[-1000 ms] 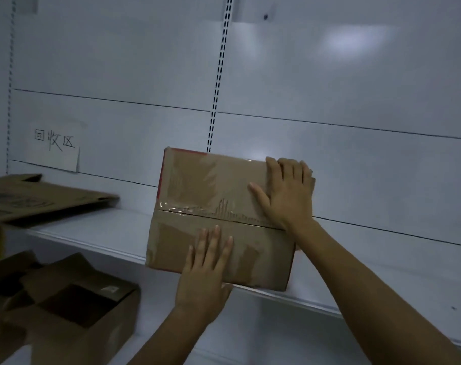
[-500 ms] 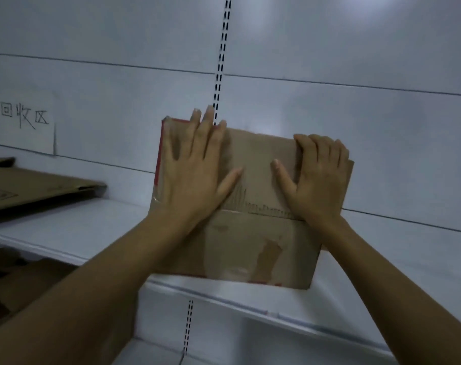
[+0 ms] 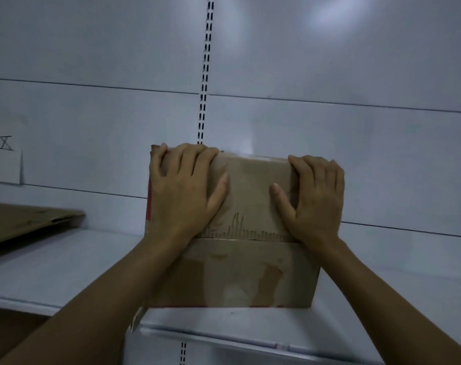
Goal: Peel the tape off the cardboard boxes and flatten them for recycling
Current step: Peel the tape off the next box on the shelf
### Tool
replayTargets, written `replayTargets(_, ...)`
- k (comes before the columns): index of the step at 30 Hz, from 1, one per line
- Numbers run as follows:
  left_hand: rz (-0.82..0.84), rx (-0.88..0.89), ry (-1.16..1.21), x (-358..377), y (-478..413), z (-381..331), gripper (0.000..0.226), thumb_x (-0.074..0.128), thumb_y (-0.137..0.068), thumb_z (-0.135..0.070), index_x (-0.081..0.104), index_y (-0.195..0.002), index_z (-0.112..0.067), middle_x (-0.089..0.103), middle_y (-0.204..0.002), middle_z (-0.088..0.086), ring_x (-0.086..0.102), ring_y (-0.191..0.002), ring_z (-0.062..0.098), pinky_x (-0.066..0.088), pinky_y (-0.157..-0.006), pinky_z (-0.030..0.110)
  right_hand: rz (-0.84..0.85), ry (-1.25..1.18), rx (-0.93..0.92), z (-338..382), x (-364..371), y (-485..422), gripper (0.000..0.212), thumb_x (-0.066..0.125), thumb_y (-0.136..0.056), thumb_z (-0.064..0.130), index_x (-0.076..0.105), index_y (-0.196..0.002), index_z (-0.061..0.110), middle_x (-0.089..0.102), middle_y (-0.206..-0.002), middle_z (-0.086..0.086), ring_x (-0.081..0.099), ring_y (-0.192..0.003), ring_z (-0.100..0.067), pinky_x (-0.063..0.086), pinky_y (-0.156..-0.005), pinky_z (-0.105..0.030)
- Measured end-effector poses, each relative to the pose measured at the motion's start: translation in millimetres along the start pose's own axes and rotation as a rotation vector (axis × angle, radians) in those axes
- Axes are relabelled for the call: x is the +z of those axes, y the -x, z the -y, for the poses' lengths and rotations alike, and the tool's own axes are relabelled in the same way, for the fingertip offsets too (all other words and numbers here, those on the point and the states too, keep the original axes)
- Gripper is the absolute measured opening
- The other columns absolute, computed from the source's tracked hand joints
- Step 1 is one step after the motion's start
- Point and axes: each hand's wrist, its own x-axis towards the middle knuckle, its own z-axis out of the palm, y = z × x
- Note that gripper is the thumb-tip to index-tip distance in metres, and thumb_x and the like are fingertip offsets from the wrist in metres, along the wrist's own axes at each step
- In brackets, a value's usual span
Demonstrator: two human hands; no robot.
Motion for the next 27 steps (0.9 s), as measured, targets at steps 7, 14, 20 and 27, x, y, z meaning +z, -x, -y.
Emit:
replayTargets(7, -0.257, 0.078, 0.191, -41.7, 40.8, -2.3, 0.045, 0.049, -0.088, -0.039, 0.052, -0.125, -0.013, 0.055, -0.127, 0.008, 0.044, -0.121, 0.026, 0.017, -0.111, 0.046, -0.214, 0.112, -0.077, 40.0, -78.4, 27.8, 0.068, 0.061, -0.079, 0.066, 0.05, -0.12, 0.013, 0.049, -0.125, -0.009, 0.047, -0.116, -0.029, 0.033, -0.099, -0.048)
replayTargets(14, 0.07, 0.168, 0.36, -56.3, 152.7, 17.1, 0.041, 0.033, -0.096, -0.043, 0.049, -0.123, -0.017, 0.047, -0.134, 0.006, 0.047, -0.115, 0.026, 0.028, -0.098, 0.039, 0.097, 0.249, -0.031, 79.0, -115.5, 112.3, 0.064, 0.061, -0.078, 0.063, 0.049, -0.124, 0.019, 0.045, -0.132, -0.009, 0.046, -0.12, -0.029, 0.034, -0.095, -0.044)
replayTargets(20, 0.173, 0.193, 0.28, -54.2, 70.0, 11.9, 0.054, 0.038, -0.093, -0.041, 0.044, -0.138, -0.013, 0.038, -0.148, 0.013, 0.033, -0.136, 0.029, 0.02, -0.108, 0.045, 0.427, 0.257, 0.246, 64.2, -111.6, 161.2, 0.09, 0.064, -0.072, 0.068, 0.034, -0.142, 0.018, 0.028, -0.151, -0.015, 0.03, -0.137, -0.032, 0.035, -0.105, -0.052)
replayTargets(27, 0.197, 0.126, 0.202, -19.9, 37.6, -14.1, 0.044, 0.036, -0.095, -0.043, 0.067, -0.102, -0.012, 0.068, -0.099, 0.008, 0.058, -0.097, 0.028, 0.029, -0.1, 0.046, 0.266, 0.09, 0.332, 73.4, -111.8, 139.1, 0.061, 0.048, -0.089, 0.053, 0.04, -0.138, 0.018, 0.039, -0.148, -0.01, 0.039, -0.132, -0.024, 0.034, -0.106, -0.041)
